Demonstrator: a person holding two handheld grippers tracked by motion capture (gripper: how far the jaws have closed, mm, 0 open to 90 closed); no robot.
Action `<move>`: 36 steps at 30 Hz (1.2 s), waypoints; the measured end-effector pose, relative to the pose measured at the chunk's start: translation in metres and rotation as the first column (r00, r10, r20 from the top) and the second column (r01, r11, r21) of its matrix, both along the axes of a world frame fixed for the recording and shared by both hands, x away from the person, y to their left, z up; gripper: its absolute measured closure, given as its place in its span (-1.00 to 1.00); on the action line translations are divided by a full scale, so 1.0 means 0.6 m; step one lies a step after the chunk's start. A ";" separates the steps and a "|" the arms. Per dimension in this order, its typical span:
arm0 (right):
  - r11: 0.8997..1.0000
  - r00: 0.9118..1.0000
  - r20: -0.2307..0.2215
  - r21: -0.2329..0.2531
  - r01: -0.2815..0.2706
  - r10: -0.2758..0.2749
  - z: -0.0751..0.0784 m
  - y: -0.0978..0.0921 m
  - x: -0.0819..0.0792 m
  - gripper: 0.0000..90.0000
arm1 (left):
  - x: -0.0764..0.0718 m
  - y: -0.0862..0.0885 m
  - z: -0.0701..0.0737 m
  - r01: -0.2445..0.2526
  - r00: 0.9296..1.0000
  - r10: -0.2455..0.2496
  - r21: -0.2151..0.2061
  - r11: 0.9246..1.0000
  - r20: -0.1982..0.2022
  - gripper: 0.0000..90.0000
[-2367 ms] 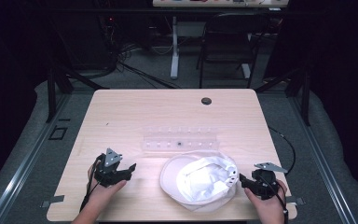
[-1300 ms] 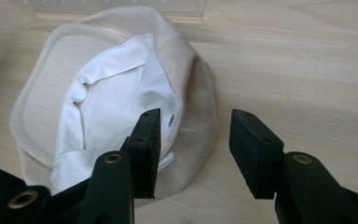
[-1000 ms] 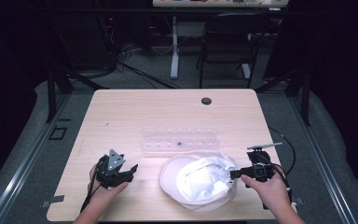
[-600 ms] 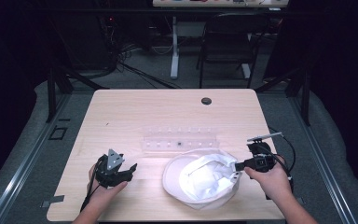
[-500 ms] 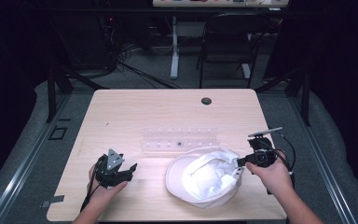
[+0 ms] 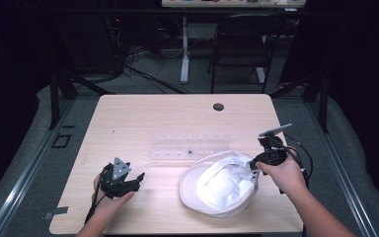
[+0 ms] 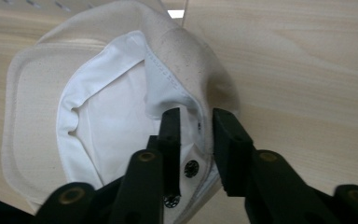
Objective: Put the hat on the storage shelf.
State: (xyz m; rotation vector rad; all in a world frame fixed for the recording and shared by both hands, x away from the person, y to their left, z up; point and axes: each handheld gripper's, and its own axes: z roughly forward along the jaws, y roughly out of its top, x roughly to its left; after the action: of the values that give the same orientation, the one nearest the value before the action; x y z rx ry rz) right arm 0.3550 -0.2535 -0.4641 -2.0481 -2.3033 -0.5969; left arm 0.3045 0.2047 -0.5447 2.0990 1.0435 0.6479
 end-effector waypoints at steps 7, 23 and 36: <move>1.000 0.999 -0.043 0.024 0.015 -0.014 -0.008 0.001 -0.008 0.31 | 0.000 0.000 0.000 -0.004 1.000 0.004 -0.004 1.000 0.000 -0.22; 0.994 0.991 -0.124 0.082 0.067 -0.056 -0.029 -0.014 -0.022 0.19 | 0.000 -0.001 -0.001 -0.005 1.000 0.005 0.001 1.000 0.001 -0.22; 0.997 0.990 -0.128 0.053 0.062 -0.055 -0.024 -0.007 -0.022 0.67 | 0.000 0.000 -0.001 -0.005 1.000 0.005 0.003 1.000 0.003 -0.22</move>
State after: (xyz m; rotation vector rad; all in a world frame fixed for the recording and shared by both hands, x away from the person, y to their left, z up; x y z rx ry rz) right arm 0.3420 -0.2577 -0.4784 -2.0699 -2.1394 -0.5125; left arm 0.3043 0.2047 -0.5454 2.0982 1.0470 0.6551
